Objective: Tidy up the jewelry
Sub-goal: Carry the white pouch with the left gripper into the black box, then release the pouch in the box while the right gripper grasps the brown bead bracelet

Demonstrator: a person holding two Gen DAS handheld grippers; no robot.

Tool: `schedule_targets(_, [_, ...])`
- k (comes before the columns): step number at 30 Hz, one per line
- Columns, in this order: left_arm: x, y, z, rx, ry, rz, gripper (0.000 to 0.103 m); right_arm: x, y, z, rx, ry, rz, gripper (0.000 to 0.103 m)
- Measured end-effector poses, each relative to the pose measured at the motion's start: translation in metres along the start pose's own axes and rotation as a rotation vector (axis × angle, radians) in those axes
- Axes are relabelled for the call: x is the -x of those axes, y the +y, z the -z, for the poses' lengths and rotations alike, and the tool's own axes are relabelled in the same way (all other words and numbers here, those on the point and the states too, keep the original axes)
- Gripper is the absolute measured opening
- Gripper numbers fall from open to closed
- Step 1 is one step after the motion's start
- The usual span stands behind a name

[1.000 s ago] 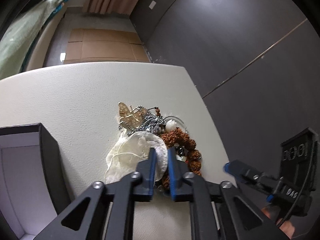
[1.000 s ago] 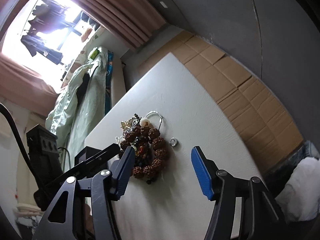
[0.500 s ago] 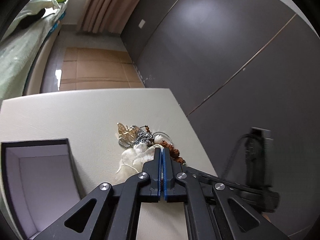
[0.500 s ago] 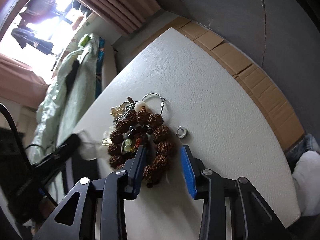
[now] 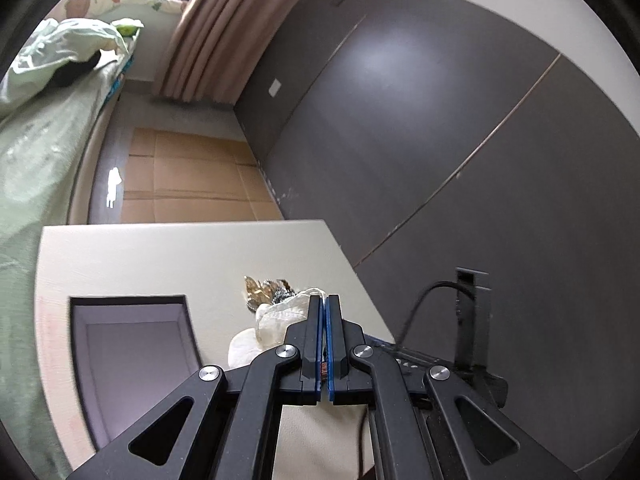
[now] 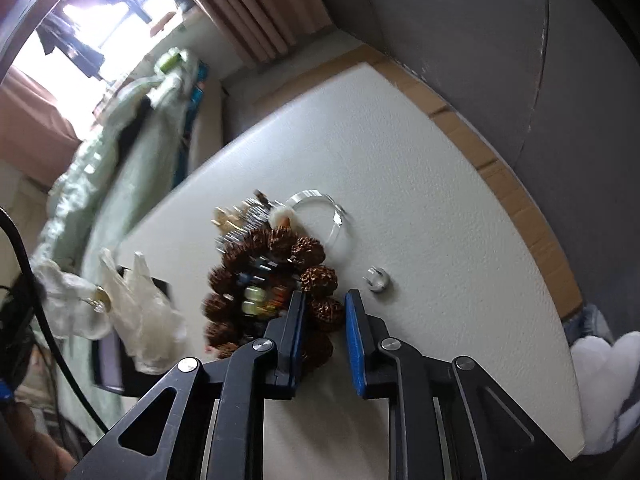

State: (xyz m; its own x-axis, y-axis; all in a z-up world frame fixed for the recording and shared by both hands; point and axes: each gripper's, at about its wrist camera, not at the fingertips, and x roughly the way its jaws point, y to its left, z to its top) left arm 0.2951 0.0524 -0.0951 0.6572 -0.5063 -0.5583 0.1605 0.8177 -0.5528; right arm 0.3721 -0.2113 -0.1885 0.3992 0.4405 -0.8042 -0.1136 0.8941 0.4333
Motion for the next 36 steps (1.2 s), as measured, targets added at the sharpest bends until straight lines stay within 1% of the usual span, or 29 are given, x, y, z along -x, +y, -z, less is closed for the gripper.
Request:
schedule_targets(2, [0.011,0.0,-0.001,-0.001,-0.021,0.001,0.0,0.012,0.008,-0.001,0.03,-0.036,-0.032,0.02])
schedule_targets(7, [0.038,0.011,-0.004,0.01,-0.066,-0.008,0.0,0.03,0.031,-0.001,0.106,-0.079,-0.061,0.02])
schedule_targets(12, [0.056,0.026,-0.006,0.024,-0.094,-0.044,0.0,0.046,0.054,-0.003,0.163,-0.119,-0.082,0.02])
schedule_targets(16, [0.06,0.04,-0.005,0.043,-0.101,-0.076,0.001,0.052,0.071,-0.009,0.195,-0.137,-0.104,0.02])
schedule_targets(18, [0.06,0.048,-0.005,0.059,-0.098,-0.107,0.001,0.053,0.083,-0.012,0.211,-0.148,-0.116,0.02])
schedule_targets(22, [0.055,0.066,-0.004,0.12,-0.071,-0.11,0.001,0.058,0.105,-0.019,0.247,-0.165,-0.154,0.02])
schedule_targets(25, [0.048,0.076,-0.006,0.149,-0.024,-0.142,0.005,0.056,0.119,-0.02,0.272,-0.16,-0.186,0.02])
schedule_targets(26, [0.049,0.08,-0.005,0.156,-0.014,-0.151,0.015,0.054,0.123,-0.02,0.277,-0.155,-0.198,0.02])
schedule_targets(27, [0.049,0.083,-0.006,0.165,-0.01,-0.16,0.034,0.052,0.125,-0.019,0.279,-0.151,-0.209,0.02])
schedule_targets(28, [0.051,0.086,-0.006,0.171,-0.018,-0.166,0.046,0.049,0.129,-0.018,0.282,-0.143,-0.229,0.02])
schedule_targets(29, [0.055,0.087,-0.006,0.176,-0.031,-0.171,0.067,0.047,0.132,-0.016,0.285,-0.139,-0.243,0.02])
schedule_targets(30, [0.061,0.089,-0.006,0.181,-0.052,-0.178,0.075,0.045,0.135,-0.014,0.291,-0.136,-0.257,0.02])
schedule_targets(34, [0.08,0.098,-0.012,0.191,-0.094,-0.21,0.075,0.038,0.143,-0.004,0.3,-0.112,-0.308,0.02])
schedule_targets(36, [0.088,0.104,-0.013,0.198,-0.109,-0.242,0.075,0.034,0.151,0.001,0.314,-0.097,-0.336,0.02])
